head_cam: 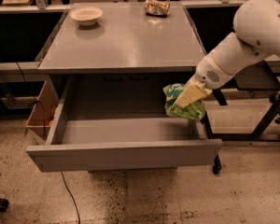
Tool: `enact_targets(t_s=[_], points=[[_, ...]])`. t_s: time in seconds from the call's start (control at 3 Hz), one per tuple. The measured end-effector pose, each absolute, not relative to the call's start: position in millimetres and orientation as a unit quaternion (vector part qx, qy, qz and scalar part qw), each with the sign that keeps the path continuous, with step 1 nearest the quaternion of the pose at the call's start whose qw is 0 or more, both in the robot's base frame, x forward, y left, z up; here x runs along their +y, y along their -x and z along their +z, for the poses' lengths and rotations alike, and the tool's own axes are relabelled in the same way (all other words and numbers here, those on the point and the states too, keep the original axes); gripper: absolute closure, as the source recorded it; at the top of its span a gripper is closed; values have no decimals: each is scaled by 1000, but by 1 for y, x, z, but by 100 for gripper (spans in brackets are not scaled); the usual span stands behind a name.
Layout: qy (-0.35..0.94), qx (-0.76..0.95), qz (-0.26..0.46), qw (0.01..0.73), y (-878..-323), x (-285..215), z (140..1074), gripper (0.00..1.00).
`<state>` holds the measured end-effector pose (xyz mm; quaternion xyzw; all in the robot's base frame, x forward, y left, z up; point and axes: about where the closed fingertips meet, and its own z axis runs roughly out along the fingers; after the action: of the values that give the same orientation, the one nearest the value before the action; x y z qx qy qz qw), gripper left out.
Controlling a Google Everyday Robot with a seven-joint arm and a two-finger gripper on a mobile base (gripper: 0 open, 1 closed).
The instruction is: Pick green rice chip bag from top drawer and place on counter
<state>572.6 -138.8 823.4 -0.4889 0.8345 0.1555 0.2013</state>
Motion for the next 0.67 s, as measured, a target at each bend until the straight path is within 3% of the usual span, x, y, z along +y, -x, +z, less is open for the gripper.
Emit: enact_targets(t_s=[0.67], points=[[489,830,108,247,-595,-163,877,100]])
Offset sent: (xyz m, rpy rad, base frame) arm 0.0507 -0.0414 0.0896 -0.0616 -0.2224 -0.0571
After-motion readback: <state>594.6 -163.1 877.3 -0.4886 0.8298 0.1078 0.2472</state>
